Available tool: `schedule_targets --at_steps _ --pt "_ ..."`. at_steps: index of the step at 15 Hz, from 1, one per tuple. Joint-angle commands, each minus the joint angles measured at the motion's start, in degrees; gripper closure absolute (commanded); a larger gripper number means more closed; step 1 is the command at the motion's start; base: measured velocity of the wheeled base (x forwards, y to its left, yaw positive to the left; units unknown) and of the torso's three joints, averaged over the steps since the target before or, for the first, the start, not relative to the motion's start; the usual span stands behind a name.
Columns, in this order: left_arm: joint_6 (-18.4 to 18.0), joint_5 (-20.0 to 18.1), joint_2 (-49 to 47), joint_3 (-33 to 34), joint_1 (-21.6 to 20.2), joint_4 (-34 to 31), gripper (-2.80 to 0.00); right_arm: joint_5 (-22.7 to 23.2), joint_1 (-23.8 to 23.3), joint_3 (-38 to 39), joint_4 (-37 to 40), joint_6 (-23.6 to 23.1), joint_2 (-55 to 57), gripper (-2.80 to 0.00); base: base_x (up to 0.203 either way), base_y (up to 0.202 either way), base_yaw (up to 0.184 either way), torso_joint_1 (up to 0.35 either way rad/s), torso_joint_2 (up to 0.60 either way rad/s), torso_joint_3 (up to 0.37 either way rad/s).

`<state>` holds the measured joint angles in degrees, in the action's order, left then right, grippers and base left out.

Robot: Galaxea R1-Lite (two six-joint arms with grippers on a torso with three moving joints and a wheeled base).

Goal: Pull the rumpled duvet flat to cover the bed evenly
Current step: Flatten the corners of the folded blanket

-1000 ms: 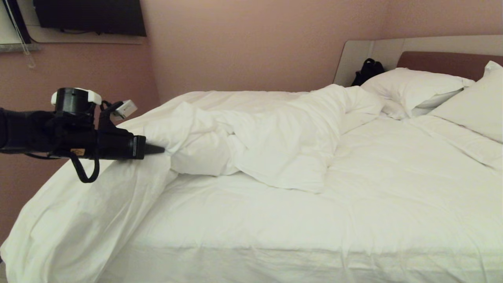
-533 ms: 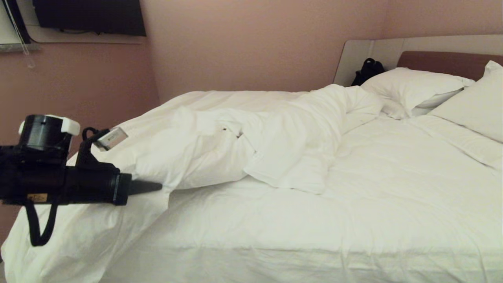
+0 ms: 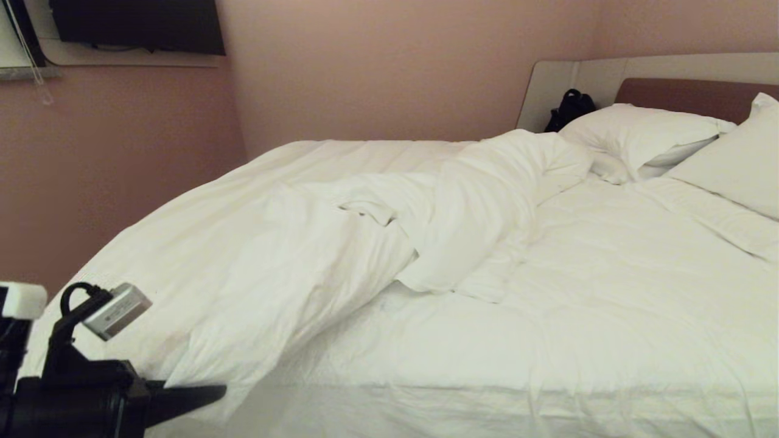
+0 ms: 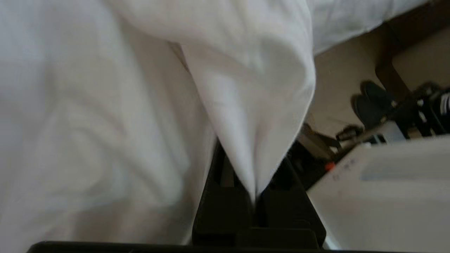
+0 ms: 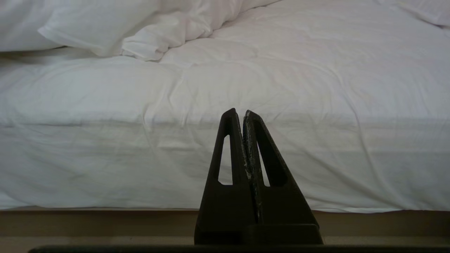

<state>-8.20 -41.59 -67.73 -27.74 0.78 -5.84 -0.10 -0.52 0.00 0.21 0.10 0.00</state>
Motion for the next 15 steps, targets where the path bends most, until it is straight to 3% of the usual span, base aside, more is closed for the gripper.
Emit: schedule_targets --at_steps 1,8,15 --pt "0.0 -0.3 6.4 5.4 0.7 -0.3 0.0 0.0 0.0 0.0 0.0 0.0 0.0 0.0 0.0 0.0 0.0 0.0 0.0 0.0" --pt "0.1 -0.4 14.2 15.1 0.8 -0.4 0.0 0.0 0.0 0.0 0.0 0.0 0.0 0.0 0.0 0.0 0.0 0.0 0.0 0.0" --pt "0.4 -0.3 15.4 16.0 0.8 -0.4 0.0 0.0 0.0 0.0 0.0 0.0 0.0 0.0 0.0 0.0 0.0 0.0 0.0 0.0"
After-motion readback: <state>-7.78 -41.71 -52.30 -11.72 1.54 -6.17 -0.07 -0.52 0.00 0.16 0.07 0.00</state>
